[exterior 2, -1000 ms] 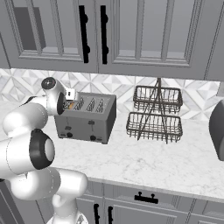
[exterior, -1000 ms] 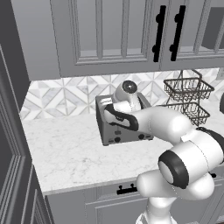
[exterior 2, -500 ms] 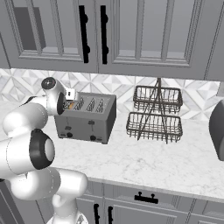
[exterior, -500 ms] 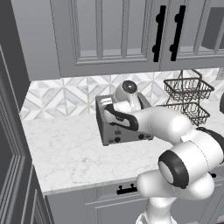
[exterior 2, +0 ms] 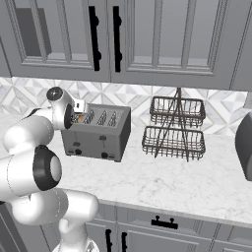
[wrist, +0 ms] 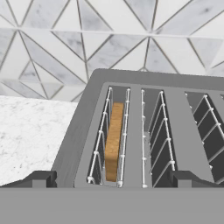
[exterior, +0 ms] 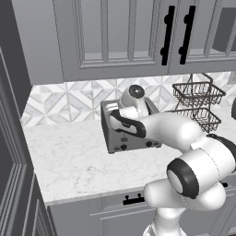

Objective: Start the toaster. Once the lever pops up, take the bread to the plate on the dining counter.

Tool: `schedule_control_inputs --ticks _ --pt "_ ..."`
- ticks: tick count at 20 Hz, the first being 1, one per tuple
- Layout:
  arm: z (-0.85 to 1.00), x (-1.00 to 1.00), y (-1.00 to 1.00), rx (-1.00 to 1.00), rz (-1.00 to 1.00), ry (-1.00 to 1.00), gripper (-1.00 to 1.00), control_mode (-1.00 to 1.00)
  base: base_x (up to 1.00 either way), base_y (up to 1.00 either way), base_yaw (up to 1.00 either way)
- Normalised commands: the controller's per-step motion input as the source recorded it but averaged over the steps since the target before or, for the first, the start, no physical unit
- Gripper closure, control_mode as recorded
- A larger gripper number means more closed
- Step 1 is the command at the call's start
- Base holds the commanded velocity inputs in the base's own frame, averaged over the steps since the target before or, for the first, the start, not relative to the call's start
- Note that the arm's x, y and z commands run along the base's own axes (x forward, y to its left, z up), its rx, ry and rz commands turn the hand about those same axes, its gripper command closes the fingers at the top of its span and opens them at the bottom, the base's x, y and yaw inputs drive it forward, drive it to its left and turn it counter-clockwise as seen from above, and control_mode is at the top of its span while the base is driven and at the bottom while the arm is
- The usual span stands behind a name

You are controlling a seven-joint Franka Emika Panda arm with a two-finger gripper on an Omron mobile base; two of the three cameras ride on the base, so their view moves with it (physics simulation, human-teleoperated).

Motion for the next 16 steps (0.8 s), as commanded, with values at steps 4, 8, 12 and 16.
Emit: schedule_control_inputs --ticks 4,8,12,16 --pt "0.0 0.0 0.0 0.0 0.0 0.0 -1.0 -1.0 0.0 0.0 0.0" --pt "0.0 0.0 0.0 0.0 0.0 0.0 -1.0 -1.0 0.0 0.0 0.0" --pt "0.0 0.0 0.0 0.0 0.0 0.0 -1.0 -1.0 0.0 0.0 0.0" --pt "0.0 0.0 0.0 0.0 0.0 0.0 -1.0 -1.0 0.0 0.0 0.0"
